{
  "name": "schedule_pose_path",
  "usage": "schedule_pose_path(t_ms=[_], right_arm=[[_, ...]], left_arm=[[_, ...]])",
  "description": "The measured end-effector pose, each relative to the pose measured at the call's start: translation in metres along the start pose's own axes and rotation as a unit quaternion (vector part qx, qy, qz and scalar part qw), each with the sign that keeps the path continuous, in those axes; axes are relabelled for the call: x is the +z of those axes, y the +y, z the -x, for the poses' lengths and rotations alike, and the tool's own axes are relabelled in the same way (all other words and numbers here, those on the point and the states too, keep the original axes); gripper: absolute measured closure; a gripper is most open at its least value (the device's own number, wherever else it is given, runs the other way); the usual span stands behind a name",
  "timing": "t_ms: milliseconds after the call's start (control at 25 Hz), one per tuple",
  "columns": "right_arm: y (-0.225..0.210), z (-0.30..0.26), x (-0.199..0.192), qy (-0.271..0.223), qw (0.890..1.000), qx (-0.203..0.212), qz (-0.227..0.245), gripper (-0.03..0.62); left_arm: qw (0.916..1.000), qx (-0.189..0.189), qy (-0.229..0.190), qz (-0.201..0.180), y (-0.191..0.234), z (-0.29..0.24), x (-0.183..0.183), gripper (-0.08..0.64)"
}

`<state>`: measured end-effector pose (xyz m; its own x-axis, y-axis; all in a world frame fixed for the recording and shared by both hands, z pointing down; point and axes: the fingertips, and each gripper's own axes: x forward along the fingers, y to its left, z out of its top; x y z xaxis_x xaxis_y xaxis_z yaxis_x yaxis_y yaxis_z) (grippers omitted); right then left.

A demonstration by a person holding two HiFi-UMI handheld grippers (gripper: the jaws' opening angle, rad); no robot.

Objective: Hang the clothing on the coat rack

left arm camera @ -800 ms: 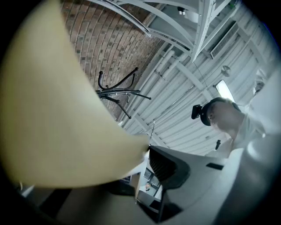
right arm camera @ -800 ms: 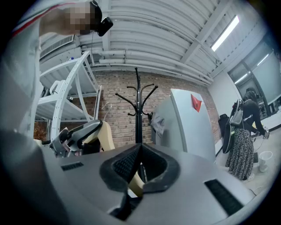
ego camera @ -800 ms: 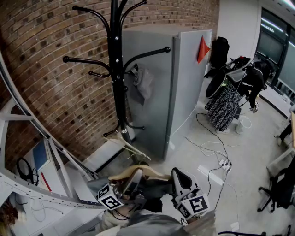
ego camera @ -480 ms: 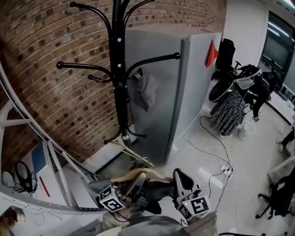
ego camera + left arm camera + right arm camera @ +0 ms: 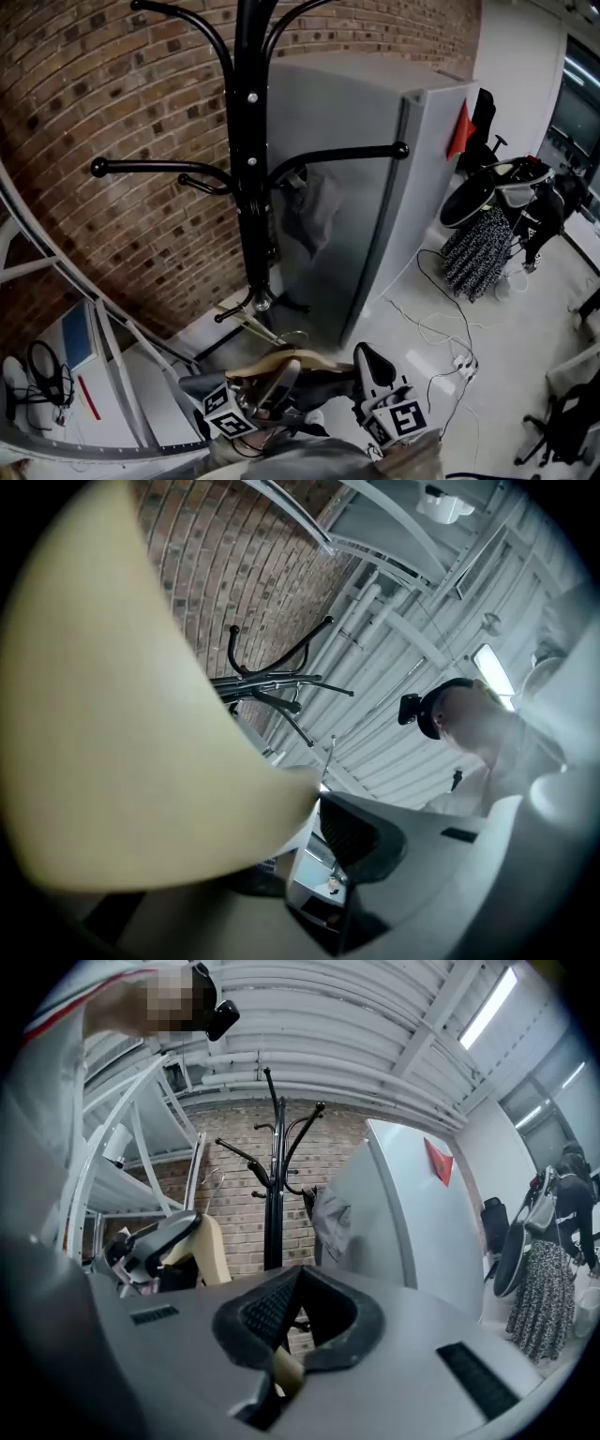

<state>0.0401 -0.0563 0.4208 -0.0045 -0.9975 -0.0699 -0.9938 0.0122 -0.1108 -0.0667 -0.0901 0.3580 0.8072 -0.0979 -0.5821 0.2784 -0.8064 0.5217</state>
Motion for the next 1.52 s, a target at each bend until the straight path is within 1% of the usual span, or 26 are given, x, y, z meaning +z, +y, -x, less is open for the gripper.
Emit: schedule_pose_path(t_ms=[120, 280, 400, 680, 880, 1040, 1240, 1360, 1440, 1520], right_arm=[[-0.005, -0.019, 0.0, 0.004, 1.0, 0.008, 0.002, 0.569], [-0.016, -0.039, -0.005, 0.005, 1.0, 0.01, 0.008, 0.569], [-0.018, -0.053, -0.007, 0.003, 1.0, 0.02, 0.007, 0.569], [-0.017, -0.086, -0.005, 0.002, 0.996, 0.086, -0.011, 0.569], [-0.028, -0.108, -0.006, 0.017, 0.988, 0.151, -0.015, 0.569], [-0.036, -0.113, 0.0, 0.021, 0.98, 0.197, -0.016, 0.569], [-0.047, -0.111, 0.003, 0.022, 0.969, 0.245, -0.015, 0.569], [-0.05, -0.11, 0.013, 0.016, 0.961, 0.273, -0.026, 0.569], [-0.053, -0.11, 0.018, 0.008, 0.958, 0.286, -0.033, 0.569], [-0.057, -0.11, 0.017, 0.011, 0.956, 0.291, -0.031, 0.569]], left_arm=[[0.9999, 0.007, -0.009, -0.003, 0.013, -0.004, 0.008, 0.451], [0.9997, 0.011, -0.014, -0.016, 0.026, -0.009, 0.012, 0.449], [0.9993, 0.017, -0.02, -0.026, 0.033, -0.011, 0.017, 0.443], [0.9952, 0.059, -0.047, -0.063, 0.049, -0.014, 0.028, 0.442], [0.9857, 0.107, -0.076, -0.105, 0.055, -0.025, 0.029, 0.442], [0.9768, 0.134, -0.096, -0.137, 0.052, -0.036, 0.023, 0.442], [0.9663, 0.162, -0.12, -0.16, 0.048, -0.047, 0.012, 0.443], [0.9605, 0.174, -0.132, -0.172, 0.045, -0.054, 0.008, 0.443], [0.9573, 0.181, -0.14, -0.177, 0.044, -0.056, 0.007, 0.443], [0.9546, 0.185, -0.146, -0.183, 0.043, -0.059, 0.008, 0.443]])
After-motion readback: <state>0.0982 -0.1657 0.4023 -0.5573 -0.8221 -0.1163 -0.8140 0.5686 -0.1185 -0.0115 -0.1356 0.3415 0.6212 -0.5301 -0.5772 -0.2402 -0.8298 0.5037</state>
